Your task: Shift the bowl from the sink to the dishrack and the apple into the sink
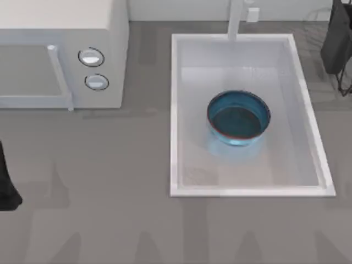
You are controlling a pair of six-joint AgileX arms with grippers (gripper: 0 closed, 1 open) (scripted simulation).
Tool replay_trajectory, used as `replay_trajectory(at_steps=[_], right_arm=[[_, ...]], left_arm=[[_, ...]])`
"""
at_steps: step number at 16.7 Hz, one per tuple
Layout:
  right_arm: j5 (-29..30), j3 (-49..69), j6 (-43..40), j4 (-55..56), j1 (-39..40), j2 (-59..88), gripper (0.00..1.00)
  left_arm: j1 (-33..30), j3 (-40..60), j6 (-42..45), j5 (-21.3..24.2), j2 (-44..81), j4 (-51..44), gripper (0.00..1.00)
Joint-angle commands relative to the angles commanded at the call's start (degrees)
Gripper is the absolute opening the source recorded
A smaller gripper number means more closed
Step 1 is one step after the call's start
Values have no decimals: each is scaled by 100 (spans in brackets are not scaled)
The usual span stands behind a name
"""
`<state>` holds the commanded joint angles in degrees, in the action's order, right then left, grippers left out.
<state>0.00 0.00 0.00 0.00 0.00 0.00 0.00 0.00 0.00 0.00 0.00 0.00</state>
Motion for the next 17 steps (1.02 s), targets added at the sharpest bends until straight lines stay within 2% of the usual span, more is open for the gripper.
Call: replay_trajectory(at_steps=[4,8,12,17], right_arm=[[8,133,60,-93,24,157,100],[6,975,415,-697,207,1187,100],[-82,2427,967,-1786,551,3084,100],[-302,4851,1757,-3588,1109,6139,100]], left_arm=[[0,0,0,0,0,0,100],[0,0,0,0,0,0,100],[0,0,0,0,0,0,100],[0,0,0,0,0,0,100]])
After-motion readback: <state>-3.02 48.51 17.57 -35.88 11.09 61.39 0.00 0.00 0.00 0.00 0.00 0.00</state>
